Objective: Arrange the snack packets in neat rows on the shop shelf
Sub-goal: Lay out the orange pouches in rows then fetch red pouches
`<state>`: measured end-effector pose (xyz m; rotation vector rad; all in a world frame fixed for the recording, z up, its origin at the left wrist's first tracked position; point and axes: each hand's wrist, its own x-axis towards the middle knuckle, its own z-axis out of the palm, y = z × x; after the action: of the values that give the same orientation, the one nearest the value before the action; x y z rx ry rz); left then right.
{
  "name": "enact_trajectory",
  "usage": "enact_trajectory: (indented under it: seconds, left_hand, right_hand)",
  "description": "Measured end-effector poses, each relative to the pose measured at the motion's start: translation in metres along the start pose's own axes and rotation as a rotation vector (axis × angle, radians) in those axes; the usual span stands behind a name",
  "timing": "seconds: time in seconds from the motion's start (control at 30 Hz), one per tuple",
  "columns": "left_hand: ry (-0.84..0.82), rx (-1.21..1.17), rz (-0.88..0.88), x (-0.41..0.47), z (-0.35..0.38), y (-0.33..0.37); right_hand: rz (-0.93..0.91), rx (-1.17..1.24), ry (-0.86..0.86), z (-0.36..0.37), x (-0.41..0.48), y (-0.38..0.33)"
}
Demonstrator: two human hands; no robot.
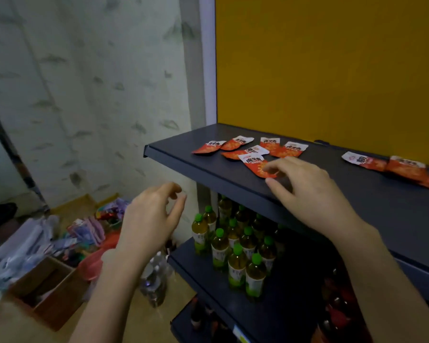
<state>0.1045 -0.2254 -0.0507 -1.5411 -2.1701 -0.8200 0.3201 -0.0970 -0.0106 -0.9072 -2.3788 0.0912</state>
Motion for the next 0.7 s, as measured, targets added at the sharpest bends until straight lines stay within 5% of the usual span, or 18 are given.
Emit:
enact_trajectory:
  seconds: [0.23,0.4,0.57,0.7]
  left_hand:
    - [0.029,0.0,0.064,0.121,0.062,-0.025]
    - [-0.192,0.049,-0.011,0.196,0.101,-0.039]
    - [-0.369,0.114,-0.01,0.232,0.131,-0.05]
    - [-0.42,-0.071,0.028,0.243,0.143,-0.059]
  right_hand:
    - [0.195,-0.235,-0.094,0.022,0.069,0.006]
    - [0.453,-0.318,-0.241,0.047,0.102,0.015]
    - [0.581,-0.339,-0.169,0.07,0.11,0.018]
    - [0.648,-0.327,-0.203,0.076,0.115,0.023]
